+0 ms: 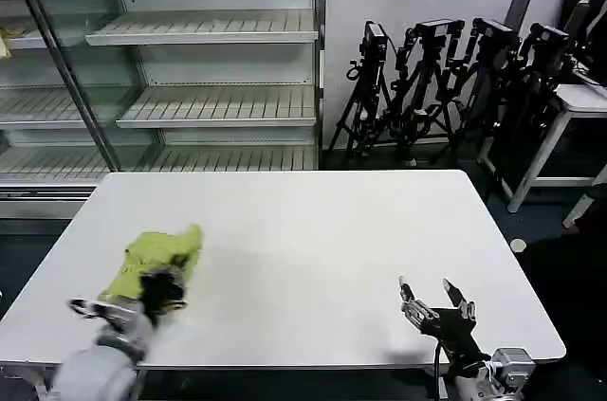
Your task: Fold and organize the clothes.
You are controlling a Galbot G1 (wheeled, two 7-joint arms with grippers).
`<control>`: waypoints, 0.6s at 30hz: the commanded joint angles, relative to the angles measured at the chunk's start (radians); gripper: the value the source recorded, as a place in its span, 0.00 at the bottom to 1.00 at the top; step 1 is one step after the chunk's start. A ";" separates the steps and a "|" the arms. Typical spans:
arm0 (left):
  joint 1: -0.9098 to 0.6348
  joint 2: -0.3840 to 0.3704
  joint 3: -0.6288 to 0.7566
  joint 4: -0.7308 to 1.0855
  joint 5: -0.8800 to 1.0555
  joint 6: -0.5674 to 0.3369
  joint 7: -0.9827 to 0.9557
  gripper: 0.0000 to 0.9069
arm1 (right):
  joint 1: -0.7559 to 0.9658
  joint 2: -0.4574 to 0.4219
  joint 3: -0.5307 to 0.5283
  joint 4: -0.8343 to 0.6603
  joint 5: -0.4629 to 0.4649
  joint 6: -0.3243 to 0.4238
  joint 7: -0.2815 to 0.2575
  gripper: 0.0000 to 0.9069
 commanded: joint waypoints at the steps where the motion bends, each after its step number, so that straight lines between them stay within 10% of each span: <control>1: -0.217 -0.164 0.426 0.129 0.210 -0.003 -0.013 0.04 | -0.028 0.004 -0.001 -0.022 -0.032 0.020 -0.005 1.00; 11: -0.366 -0.303 0.531 0.207 -0.013 0.045 -0.151 0.06 | -0.010 -0.010 -0.003 -0.022 -0.070 0.020 0.002 1.00; 12: -0.379 -0.319 0.534 0.207 -0.041 0.045 -0.165 0.23 | -0.010 -0.012 -0.001 -0.020 -0.070 0.020 0.002 1.00; 14: -0.392 -0.337 0.533 0.213 -0.048 0.039 -0.164 1.00 | -0.009 -0.018 0.009 -0.011 -0.075 0.022 0.001 1.00; 18: -0.384 -0.333 0.513 0.183 -0.096 -0.024 -0.136 1.00 | -0.001 -0.024 0.022 -0.001 -0.129 0.048 -0.006 1.00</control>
